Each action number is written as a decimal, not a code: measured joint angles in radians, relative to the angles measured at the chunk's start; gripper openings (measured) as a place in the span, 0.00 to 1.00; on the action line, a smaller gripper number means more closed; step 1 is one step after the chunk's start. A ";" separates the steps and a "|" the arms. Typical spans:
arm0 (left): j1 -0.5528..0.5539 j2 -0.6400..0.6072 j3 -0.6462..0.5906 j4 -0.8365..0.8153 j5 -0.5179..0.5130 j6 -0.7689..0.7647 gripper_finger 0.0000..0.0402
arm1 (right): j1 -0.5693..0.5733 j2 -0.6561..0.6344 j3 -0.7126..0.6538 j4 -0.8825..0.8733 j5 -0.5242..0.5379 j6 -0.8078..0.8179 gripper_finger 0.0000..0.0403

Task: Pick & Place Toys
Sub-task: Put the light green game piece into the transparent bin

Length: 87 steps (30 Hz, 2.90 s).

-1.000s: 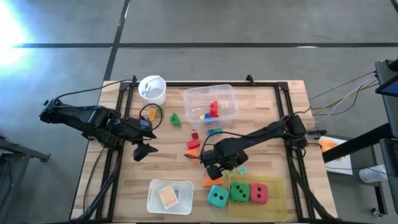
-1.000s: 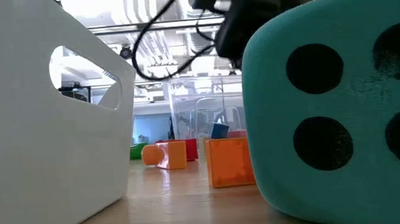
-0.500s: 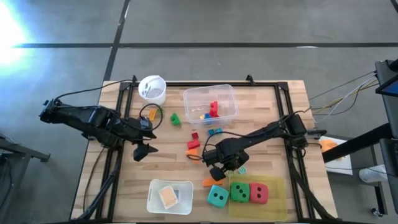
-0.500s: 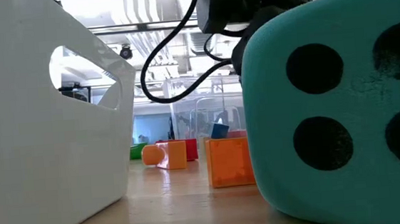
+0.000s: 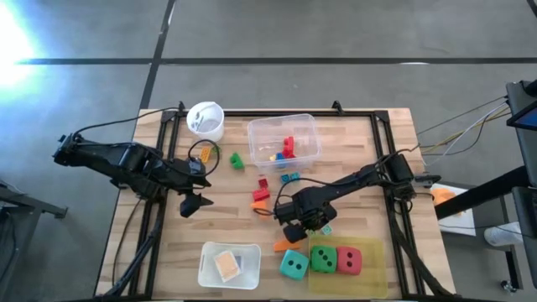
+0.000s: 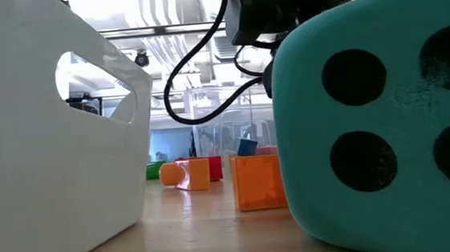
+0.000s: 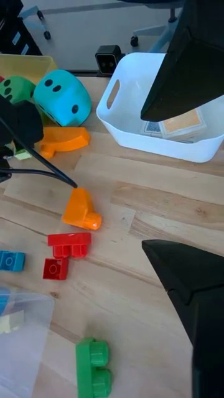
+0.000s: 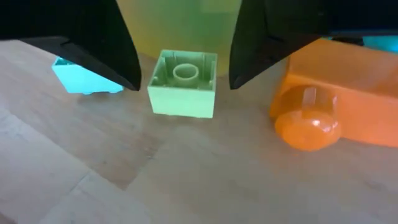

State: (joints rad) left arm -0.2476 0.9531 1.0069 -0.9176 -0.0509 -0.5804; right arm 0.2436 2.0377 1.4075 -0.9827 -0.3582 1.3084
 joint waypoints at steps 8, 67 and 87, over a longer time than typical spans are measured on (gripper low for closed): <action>0.000 0.000 0.000 0.000 0.000 -0.001 0.82 | 0.000 0.000 -0.002 0.006 0.018 0.027 0.45; 0.000 0.000 0.000 -0.001 0.000 -0.003 0.82 | -0.093 -0.388 0.150 -0.117 0.445 0.035 0.28; 0.000 0.000 0.000 0.061 0.001 0.010 0.82 | -0.441 -0.206 0.524 -0.246 0.466 -0.289 0.28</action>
State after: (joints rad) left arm -0.2478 0.9531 1.0069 -0.8571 -0.0503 -0.5704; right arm -0.1977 1.8317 1.9311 -1.2284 0.1079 1.0199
